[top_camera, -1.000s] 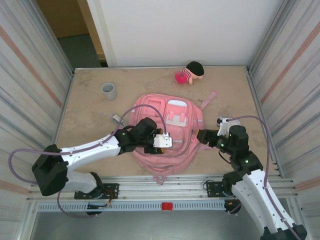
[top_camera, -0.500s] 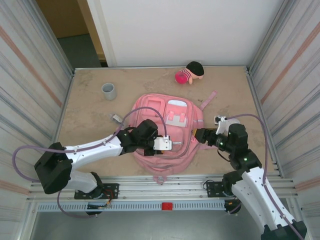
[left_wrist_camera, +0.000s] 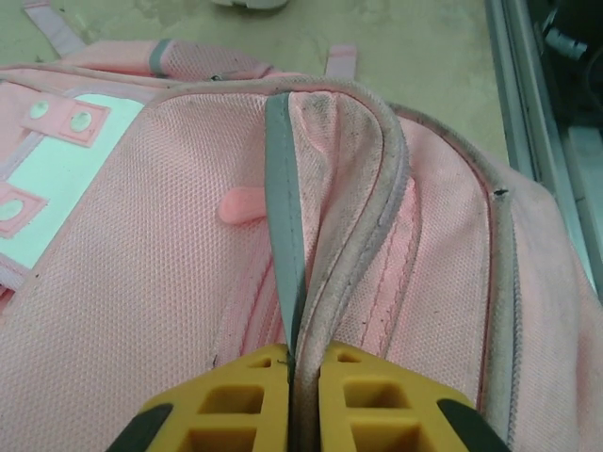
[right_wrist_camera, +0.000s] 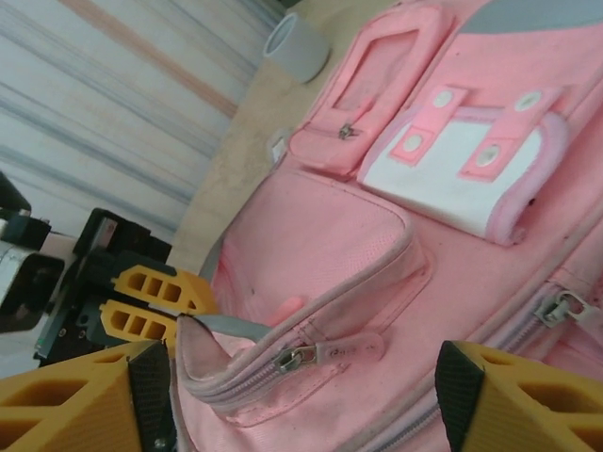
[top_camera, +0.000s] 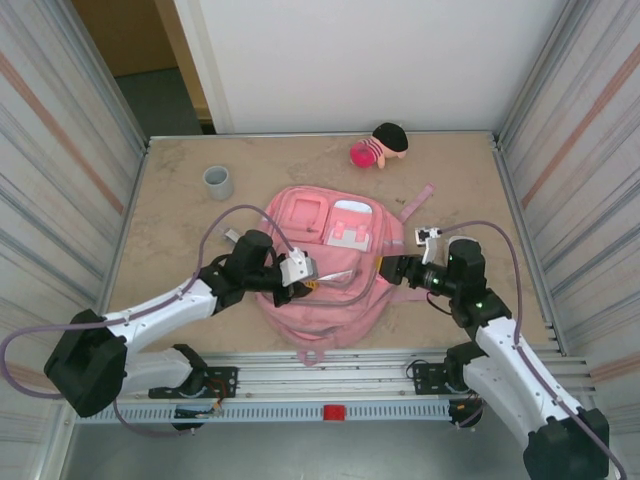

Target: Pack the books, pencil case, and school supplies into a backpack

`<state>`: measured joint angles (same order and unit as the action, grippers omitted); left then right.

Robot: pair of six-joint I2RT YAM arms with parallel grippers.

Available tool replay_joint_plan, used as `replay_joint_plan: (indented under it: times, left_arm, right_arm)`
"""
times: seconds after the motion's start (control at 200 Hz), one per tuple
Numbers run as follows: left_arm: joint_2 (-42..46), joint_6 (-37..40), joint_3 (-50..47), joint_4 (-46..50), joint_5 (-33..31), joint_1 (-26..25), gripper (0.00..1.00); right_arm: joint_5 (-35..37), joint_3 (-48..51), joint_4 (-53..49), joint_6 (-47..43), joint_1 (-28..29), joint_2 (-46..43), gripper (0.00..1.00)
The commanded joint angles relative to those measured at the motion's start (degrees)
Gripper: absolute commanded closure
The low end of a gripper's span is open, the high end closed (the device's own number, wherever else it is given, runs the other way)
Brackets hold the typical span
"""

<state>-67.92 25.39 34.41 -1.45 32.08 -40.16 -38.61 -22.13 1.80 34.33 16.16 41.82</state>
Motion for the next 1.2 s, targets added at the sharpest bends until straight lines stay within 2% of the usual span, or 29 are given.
replay_joint_plan:
  times: [0.0, 0.115, 0.371, 0.656, 0.897, 1.112, 1.193]
  left_arm:
    - [1.94, -3.22, -0.21, -7.02, 4.52, 0.91, 0.89]
    - [1.3, -3.59, -0.2, -7.52, 5.14, 1.23, 0.89]
    - [0.87, -3.71, 0.29, -7.61, 5.76, 1.31, 0.89]
    - [0.35, -3.73, 0.48, -8.05, 5.53, 1.38, 0.89]
    - [-0.99, -4.04, 0.86, -8.64, 5.44, 1.4, 0.89]
    - [-1.69, -4.63, 1.09, -9.1, 5.56, 1.4, 0.89]
    - [-1.62, -4.64, 1.19, -8.92, 5.63, 1.37, 0.89]
  right_arm:
    - [-3.25, -0.31, 4.66, 1.22, 0.45, 2.83, 0.2]
    - [-6.16, -0.89, 8.3, 1.21, 1.73, 6.78, 0.18]
    - [-8.07, -4.48, 9.43, -3.87, 5.38, 14.58, 0.18]
    - [-8.51, -7.46, 8.55, -8.41, 5.63, 21.34, 0.17]
    - [-15.61, -9.42, 0.64, -11.32, 5.66, 20.87, 0.26]
    - [-15.69, -9.77, -6.62, -14.56, 5.66, 17.77, 0.38]
    - [-15.49, -10.64, -9.03, -15.96, 5.63, 17.43, 0.38]
